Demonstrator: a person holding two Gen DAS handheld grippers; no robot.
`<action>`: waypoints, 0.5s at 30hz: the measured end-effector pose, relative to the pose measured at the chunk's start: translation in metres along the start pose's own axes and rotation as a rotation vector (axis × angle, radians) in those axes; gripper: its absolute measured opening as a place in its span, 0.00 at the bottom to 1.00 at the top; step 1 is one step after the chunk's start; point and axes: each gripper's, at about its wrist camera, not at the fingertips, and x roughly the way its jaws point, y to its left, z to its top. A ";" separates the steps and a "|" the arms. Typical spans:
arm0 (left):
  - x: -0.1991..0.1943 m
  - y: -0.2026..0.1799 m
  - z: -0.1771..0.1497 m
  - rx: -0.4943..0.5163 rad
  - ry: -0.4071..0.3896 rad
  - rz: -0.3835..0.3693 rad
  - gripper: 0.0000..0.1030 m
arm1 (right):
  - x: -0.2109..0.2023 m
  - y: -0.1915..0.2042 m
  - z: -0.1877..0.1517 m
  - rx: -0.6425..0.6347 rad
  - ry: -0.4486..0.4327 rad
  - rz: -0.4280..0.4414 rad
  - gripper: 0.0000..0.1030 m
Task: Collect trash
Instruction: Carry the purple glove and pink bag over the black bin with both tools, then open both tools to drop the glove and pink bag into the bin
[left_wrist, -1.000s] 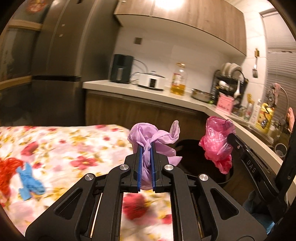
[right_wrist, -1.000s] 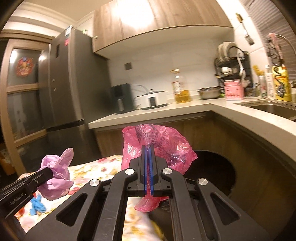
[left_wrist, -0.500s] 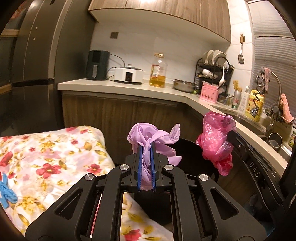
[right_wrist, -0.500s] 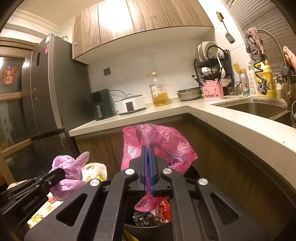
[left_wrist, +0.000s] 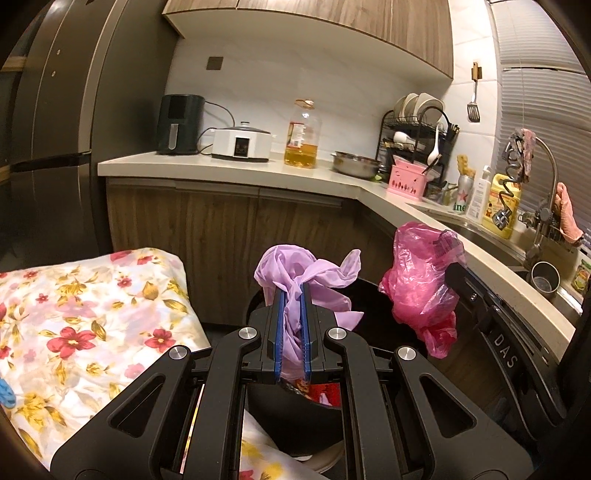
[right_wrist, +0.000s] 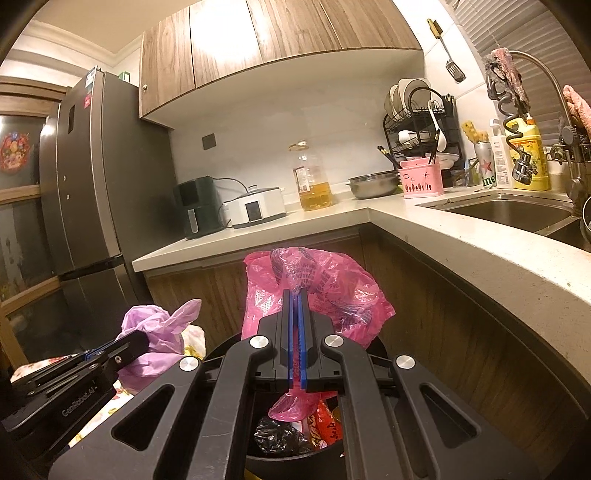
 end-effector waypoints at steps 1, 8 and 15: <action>0.001 0.000 0.000 -0.001 0.001 -0.001 0.07 | 0.001 0.001 0.000 -0.002 0.001 0.001 0.03; 0.012 -0.002 -0.002 0.000 0.015 -0.020 0.07 | 0.005 -0.001 0.000 -0.008 0.010 0.015 0.03; 0.021 -0.005 -0.001 0.009 0.025 -0.035 0.07 | 0.010 -0.006 0.002 -0.009 0.013 0.030 0.03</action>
